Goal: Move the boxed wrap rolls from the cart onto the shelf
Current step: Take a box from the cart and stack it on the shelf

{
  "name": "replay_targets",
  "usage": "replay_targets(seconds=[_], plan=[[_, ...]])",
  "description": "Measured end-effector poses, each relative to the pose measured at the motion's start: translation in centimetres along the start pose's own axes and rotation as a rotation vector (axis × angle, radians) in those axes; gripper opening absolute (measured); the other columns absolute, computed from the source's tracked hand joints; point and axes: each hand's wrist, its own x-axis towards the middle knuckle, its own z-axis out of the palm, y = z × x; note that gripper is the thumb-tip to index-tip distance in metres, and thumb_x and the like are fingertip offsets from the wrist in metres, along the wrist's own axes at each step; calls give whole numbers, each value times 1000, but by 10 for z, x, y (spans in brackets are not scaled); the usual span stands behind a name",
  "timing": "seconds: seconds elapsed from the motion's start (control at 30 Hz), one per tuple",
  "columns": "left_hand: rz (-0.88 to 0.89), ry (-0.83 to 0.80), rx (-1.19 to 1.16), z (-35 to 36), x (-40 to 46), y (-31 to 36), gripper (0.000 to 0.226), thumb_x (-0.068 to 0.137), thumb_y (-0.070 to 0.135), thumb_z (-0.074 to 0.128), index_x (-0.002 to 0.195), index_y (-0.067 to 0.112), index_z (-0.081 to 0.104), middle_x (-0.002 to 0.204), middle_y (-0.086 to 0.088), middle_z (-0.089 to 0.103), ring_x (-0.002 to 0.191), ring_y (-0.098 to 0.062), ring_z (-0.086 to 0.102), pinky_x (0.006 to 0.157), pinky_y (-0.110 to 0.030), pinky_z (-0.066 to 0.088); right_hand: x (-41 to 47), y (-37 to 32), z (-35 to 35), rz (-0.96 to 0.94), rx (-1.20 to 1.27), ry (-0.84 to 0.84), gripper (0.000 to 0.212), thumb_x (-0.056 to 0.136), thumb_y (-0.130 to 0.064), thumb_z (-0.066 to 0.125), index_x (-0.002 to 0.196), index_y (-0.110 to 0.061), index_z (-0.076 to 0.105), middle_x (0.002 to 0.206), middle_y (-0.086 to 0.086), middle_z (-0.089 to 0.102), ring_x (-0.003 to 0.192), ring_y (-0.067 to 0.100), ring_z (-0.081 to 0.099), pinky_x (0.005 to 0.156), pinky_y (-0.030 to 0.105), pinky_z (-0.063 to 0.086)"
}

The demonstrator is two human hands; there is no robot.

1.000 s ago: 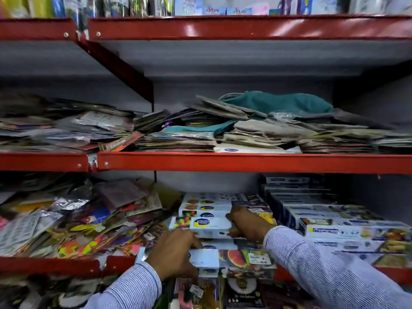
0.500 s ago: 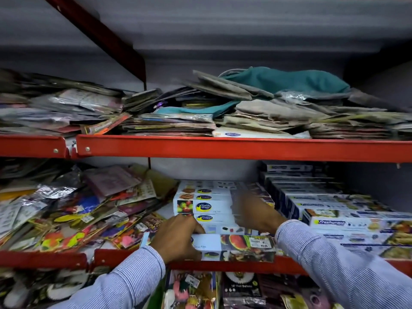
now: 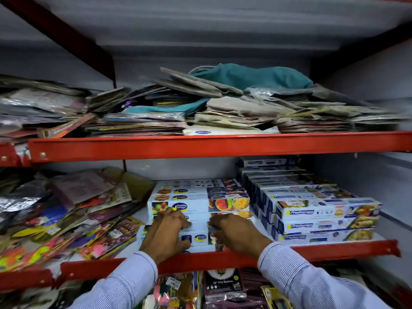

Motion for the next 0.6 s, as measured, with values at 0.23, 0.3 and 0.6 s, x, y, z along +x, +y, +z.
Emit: replay_targets(seconds=[0.23,0.3,0.6], plan=[[69,99,-78,8,-2,6,41,84,48,69,122,32,67,125,8,69,114,-16,58,94,-31,50,1,9,5,3,38,31,21,93,-9,55,111,-17,61,112,6,72,98,27,67,69,26,40],[77,109,-86,8,-1,9,40,85,48,69,122,32,68,123,8,70,113,-16,59,93,-32,51,1,10,4,6,44,-1,23,90,-2,53,107,-17,61,107,6,72,92,26,67,68,26,40],[16,105,-99,14,-6,14,40,89,50,63,125,34,64,129,10,66,119,-16,52,97,-38,48,0,11,3,22,37,-57,44,88,4,51,126,-16,55,120,10,67,99,28,67,74,30,49]])
